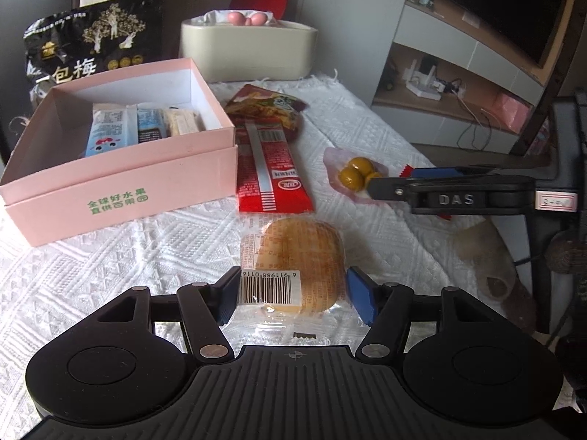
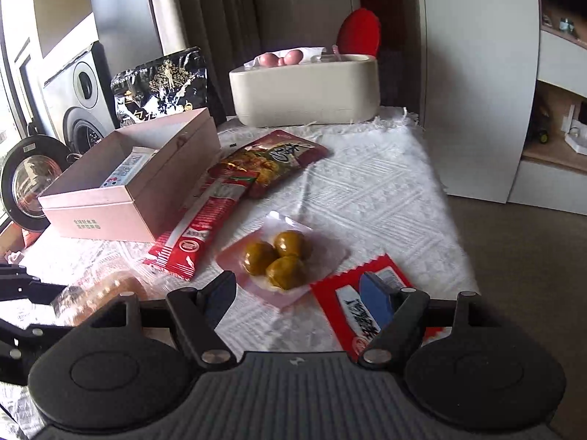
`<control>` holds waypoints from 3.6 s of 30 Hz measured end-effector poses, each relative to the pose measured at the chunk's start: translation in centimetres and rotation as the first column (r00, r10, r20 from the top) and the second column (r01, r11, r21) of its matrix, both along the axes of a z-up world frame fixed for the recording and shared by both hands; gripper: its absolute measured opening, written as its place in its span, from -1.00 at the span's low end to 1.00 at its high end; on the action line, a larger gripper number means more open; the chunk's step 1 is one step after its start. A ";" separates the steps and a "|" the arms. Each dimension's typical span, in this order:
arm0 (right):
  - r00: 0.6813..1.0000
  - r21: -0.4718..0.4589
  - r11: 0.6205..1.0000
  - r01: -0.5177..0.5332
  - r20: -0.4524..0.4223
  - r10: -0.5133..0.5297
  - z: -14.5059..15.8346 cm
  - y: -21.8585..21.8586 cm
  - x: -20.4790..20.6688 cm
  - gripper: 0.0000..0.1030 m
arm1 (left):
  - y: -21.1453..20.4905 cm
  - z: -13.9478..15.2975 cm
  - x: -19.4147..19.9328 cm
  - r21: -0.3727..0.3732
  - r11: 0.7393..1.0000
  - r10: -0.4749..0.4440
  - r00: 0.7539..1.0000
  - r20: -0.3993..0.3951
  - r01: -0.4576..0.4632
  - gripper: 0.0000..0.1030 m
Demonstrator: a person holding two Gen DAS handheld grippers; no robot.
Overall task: Organize snacks
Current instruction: 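Grasp the wrapped bun with the left gripper while the right gripper grasps the small red packet, then lift the bun and red packet into the pink box and open both grippers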
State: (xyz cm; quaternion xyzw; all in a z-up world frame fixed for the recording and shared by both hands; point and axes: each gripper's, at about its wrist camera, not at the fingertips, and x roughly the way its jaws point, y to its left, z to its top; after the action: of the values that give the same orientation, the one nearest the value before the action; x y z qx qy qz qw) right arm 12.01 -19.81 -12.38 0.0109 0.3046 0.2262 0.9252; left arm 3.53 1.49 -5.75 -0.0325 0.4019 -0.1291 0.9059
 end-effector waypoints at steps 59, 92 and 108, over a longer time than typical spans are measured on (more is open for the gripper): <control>0.981 -0.030 0.981 0.192 -0.014 -0.193 -0.2 -4.6 3.7 0.67 | 3.1 -1.0 -1.1 -0.060 0.991 0.116 0.992 -0.052 -0.119 0.22; 0.995 -0.108 0.993 -0.046 0.087 0.056 -1.7 -1.7 -5.5 0.53 | 3.7 -1.0 -1.5 -0.127 0.984 0.118 0.991 -0.066 -0.125 0.20; 0.998 -0.176 0.983 0.057 0.034 -0.052 -1.4 0.6 -2.5 0.24 | 3.4 -0.5 -2.4 -0.086 0.988 0.127 0.990 -0.062 -0.132 0.20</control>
State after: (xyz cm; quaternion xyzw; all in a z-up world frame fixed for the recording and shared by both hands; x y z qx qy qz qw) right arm 9.56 -19.25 -13.78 -0.0661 0.3094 0.1731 0.9327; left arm 1.08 4.91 -6.22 -0.1027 0.4182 -0.0868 0.8984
